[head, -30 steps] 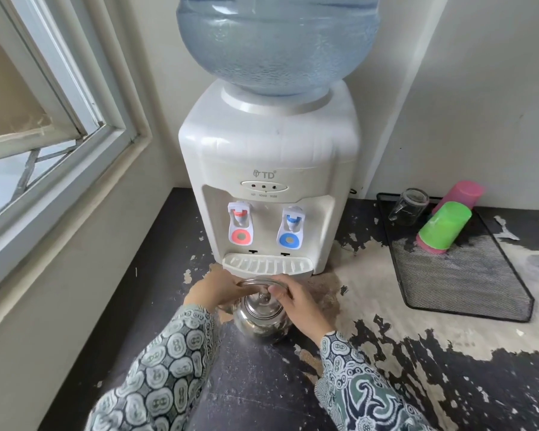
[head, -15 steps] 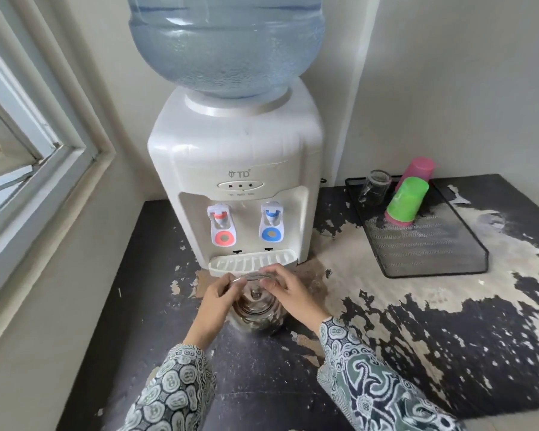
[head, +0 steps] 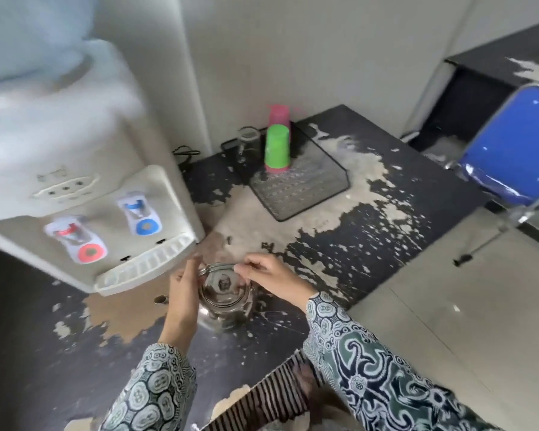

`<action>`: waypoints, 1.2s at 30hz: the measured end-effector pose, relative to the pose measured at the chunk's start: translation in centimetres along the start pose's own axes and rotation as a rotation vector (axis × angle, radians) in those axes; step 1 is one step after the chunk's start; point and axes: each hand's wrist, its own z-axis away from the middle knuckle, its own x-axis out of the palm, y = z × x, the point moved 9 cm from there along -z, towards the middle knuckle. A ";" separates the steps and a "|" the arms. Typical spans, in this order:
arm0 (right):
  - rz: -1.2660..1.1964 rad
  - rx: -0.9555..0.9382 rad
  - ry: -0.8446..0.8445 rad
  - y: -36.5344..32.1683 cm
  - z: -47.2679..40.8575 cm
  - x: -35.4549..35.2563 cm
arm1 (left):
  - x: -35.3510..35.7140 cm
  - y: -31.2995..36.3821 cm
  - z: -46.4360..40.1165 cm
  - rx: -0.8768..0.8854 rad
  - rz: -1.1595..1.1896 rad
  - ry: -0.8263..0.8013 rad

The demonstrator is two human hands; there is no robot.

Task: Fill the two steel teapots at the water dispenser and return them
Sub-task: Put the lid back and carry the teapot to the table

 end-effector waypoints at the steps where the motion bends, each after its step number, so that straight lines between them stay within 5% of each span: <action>1: -0.018 0.011 0.031 0.6 1.0 -1.4 | 1.7 0.0 0.2 -0.007 -0.008 -0.038; 10: -0.184 0.027 0.401 5.9 14.2 -20.4 | 25.7 1.7 6.1 0.036 -0.099 -0.475; 24: -0.282 0.039 1.028 14.2 41.7 -50.6 | 66.3 0.8 19.9 0.019 -0.188 -0.903; 36: -0.305 0.058 1.310 22.4 55.9 -74.8 | 97.5 0.8 26.6 0.082 -0.327 -1.306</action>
